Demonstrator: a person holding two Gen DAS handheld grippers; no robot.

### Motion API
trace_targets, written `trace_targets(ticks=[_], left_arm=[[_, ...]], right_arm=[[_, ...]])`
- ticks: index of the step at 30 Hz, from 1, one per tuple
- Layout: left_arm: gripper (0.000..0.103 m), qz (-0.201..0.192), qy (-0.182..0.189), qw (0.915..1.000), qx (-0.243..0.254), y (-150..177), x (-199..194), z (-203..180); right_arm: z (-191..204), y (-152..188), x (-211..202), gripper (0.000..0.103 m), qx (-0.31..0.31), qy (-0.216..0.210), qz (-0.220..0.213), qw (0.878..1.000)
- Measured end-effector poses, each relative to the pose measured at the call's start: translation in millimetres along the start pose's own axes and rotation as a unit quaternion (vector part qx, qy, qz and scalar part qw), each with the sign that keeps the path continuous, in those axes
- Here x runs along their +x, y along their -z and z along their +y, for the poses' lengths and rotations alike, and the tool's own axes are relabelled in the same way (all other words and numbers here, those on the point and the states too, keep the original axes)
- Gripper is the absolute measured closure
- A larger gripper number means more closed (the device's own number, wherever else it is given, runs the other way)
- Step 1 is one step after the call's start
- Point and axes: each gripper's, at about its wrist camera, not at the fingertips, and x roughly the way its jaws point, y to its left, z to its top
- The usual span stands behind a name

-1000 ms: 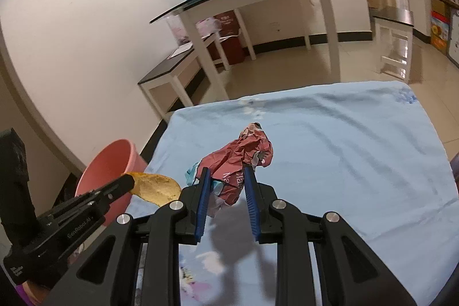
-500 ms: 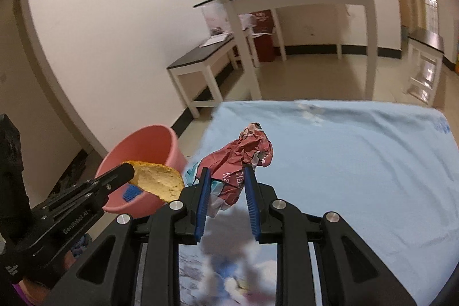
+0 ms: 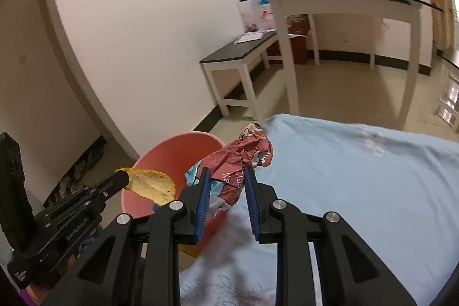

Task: Collect trash
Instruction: 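Carry the wrapper and bread slice over the pink bucket with both grippers, then open both grippers over the pink bucket to drop the wrapper and bread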

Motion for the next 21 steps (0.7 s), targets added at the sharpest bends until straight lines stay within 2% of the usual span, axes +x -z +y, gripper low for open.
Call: trace_targets(ticks=[13, 21], left_arm=[[0.098, 0.014, -0.021, 0.9994, -0.026, 0.0, 13.7, 52.3], [0.098, 0.037, -0.024, 0.9984, -0.036, 7.8, 30.4, 72.4]], right_arm=[[62.6, -0.8, 49.4, 0.079, -0.063, -0.022, 0.027, 0.997], [56.6, 5.2, 75.5, 0.079, -0.054, -0.017, 0.054, 0.997]])
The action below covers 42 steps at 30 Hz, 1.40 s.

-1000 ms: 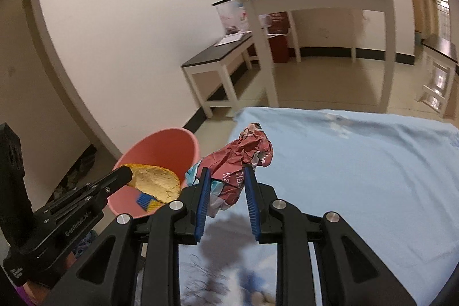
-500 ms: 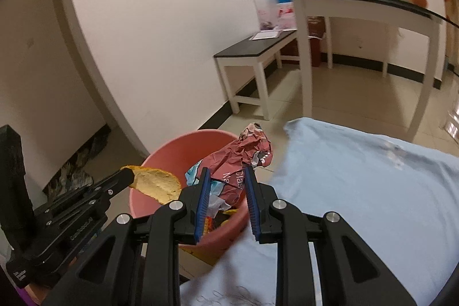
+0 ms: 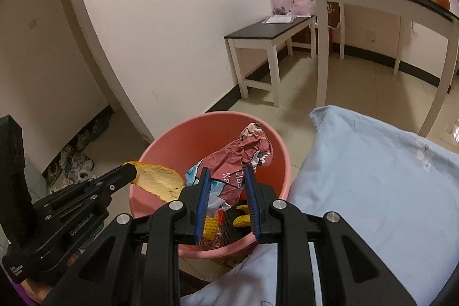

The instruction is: Collect trash

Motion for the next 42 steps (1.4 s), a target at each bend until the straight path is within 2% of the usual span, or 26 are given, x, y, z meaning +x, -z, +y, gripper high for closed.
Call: trace_targets(ticks=[9, 15, 22, 27, 30, 42], left_arm=[[0.098, 0.017, -0.003, 0.9998, 0.006, 3.7, 16.6, 2.5], [0.097, 0.032, 0.009, 0.9994, -0.009, 7.8, 25.9, 4.1], [0.084, 0.029, 0.026, 0.9991, -0.013, 11.2, 25.4, 2.1], [0.076, 0.018, 0.039, 0.9988, -0.022, 10.5, 19.5, -0.3], [0.076, 0.018, 0.041, 0.9988, -0.020, 11.3, 17.5, -5.5], [0.076, 0.018, 0.055, 0.9983, 0.003, 19.2, 6.3, -34.6]], right_arm=[[-6.2, 1.5, 10.7, 0.079, -0.001, -0.002, 0.017, 1.000], [-8.7, 1.7, 20.2, 0.077, -0.001, -0.006, 0.030, 1.000], [-15.3, 1.7, 22.0, 0.077, 0.004, -0.005, 0.032, 0.999], [-17.1, 0.4, 14.0, 0.076, 0.006, -0.011, 0.022, 1.000], [-19.8, 0.7, 7.1, 0.069, 0.009, -0.017, 0.015, 1.000], [-35.2, -3.0, -41.4, 0.066, 0.026, -0.011, -0.030, 0.999]])
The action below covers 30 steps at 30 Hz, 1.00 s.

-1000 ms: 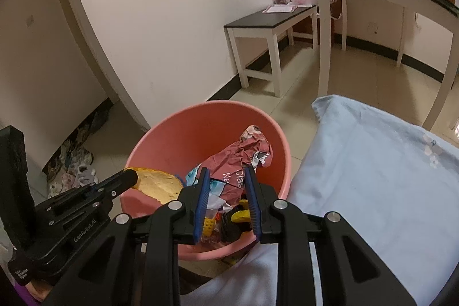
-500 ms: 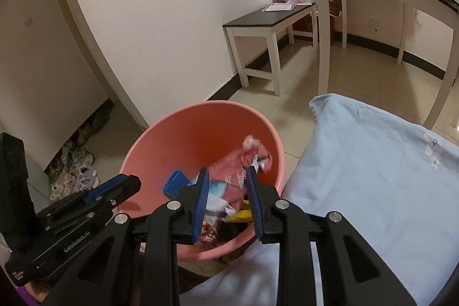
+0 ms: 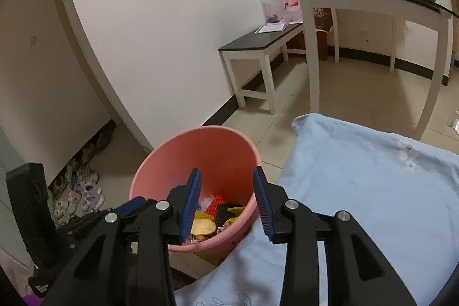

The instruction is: Collect trash

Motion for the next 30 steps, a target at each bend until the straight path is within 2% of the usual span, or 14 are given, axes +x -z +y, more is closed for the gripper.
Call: trace_targets(ticks=[9, 19, 30], left_arm=[[0.076, -0.001, 0.006, 0.9999, 0.011, -1.1, -1.5, -14.9], [0.076, 0.020, 0.012, 0.9997, 0.003, -0.3, 9.1, -16.2], [0.076, 0.013, 0.011, 0.9996, 0.024, -1.3, -10.4, -23.2]], right_arm=[[-9.8, 2.1, -16.3, 0.066, 0.004, 0.007, -0.005, 1.000], [-16.8, 10.8, -15.7, 0.066, 0.012, 0.005, 0.004, 1.000], [-15.6, 6.3, -30.1, 0.066, 0.023, -0.017, -0.012, 1.000]])
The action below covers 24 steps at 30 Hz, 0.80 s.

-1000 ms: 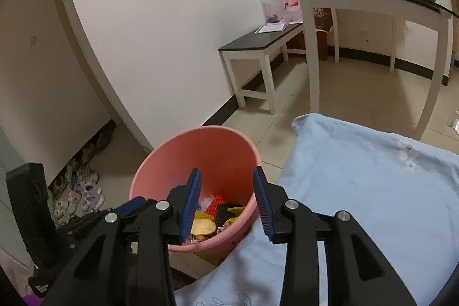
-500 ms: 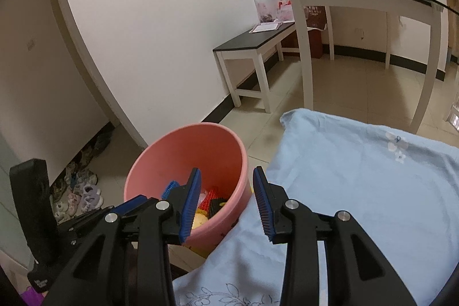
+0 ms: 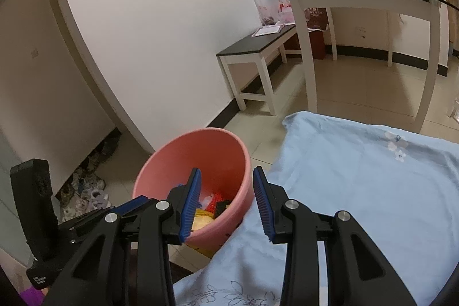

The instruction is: Collect trash

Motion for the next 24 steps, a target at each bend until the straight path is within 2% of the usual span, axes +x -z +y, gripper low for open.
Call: trace_targets(ticks=[14, 24], left_arm=[[0.076, -0.002, 0.010, 0.9998, 0.015, 5.5, -11.5, -20.9], [0.076, 0.004, 0.021, 0.9990, 0.039, 11.3, -10.6, -50.1]], right_arm=[[-21.8, 4.8, -36.3, 0.066, 0.020, -0.003, -0.017, 1.000], [-41.0, 24.3, -56.6, 0.062, 0.029, 0.024, -0.019, 0.999]])
